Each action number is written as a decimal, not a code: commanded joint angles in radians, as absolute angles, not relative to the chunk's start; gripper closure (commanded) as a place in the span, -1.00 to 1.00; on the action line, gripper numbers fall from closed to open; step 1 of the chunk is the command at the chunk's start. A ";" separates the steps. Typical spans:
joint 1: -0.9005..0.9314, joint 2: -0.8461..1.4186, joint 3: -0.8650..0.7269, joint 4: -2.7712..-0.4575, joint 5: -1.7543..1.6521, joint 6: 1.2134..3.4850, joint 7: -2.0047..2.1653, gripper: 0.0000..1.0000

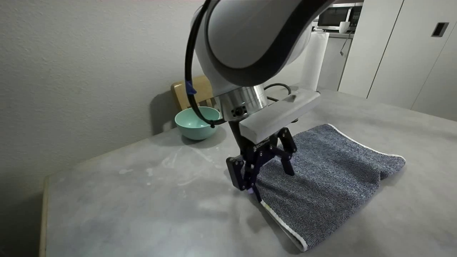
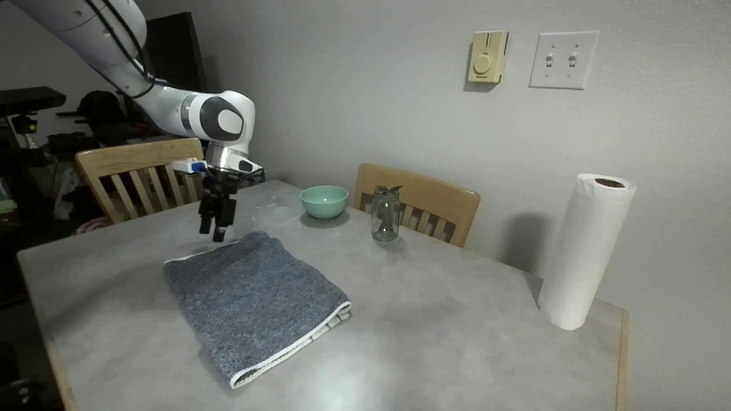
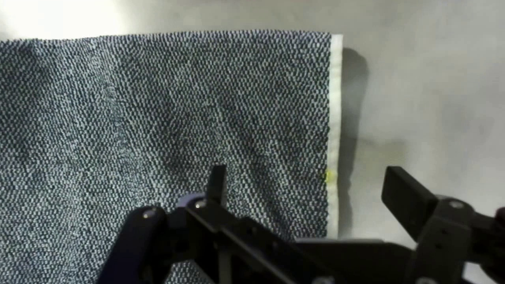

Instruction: Fold the towel once

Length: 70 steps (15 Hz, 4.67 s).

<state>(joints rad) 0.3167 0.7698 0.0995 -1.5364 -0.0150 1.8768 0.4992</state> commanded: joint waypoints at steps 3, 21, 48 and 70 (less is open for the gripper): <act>0.377 0.817 0.050 -1.457 -0.071 1.818 0.517 -1.00; 0.430 0.831 0.040 -1.428 -0.215 1.811 0.470 -1.00; 0.433 0.914 0.026 -1.382 -0.222 1.793 0.459 -0.05; 0.392 0.873 0.098 -1.405 -0.210 1.963 0.136 0.95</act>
